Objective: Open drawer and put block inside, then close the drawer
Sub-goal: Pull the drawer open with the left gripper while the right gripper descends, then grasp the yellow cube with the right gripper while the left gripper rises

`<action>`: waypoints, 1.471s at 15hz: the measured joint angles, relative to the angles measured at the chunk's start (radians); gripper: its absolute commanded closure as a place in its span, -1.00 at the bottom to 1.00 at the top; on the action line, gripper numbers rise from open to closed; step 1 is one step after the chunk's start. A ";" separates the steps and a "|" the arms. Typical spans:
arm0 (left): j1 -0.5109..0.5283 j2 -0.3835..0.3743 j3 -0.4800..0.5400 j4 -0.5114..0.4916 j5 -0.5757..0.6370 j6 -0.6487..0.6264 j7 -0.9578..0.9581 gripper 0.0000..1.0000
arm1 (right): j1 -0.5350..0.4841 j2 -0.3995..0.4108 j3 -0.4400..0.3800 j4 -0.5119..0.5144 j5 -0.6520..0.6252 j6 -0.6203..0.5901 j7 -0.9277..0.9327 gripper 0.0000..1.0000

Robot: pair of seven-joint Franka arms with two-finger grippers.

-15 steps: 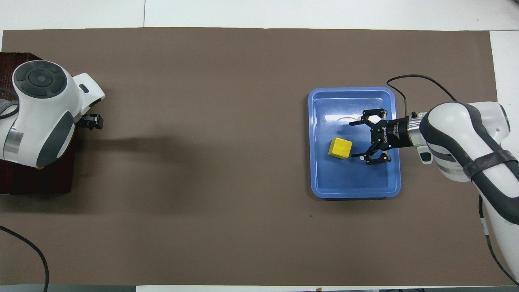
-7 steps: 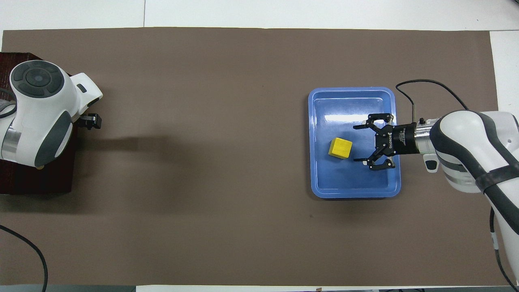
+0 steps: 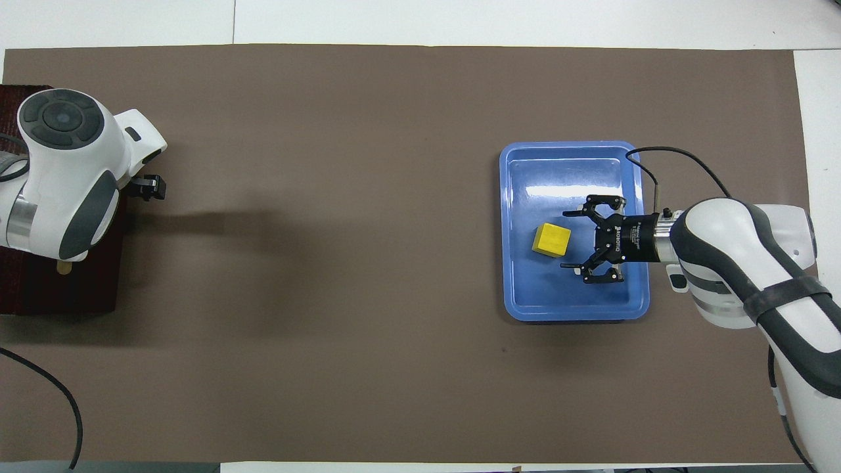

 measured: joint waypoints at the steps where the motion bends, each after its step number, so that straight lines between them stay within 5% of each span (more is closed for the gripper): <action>1: 0.000 0.002 0.001 -0.001 0.001 0.001 0.000 -1.00 | 0.002 0.000 0.000 0.000 0.000 0.003 -0.001 -1.00; 22: -0.146 -0.002 -0.009 -0.006 -0.105 0.003 0.003 -1.00 | 0.017 -0.001 0.002 -0.021 0.042 0.081 -0.042 -1.00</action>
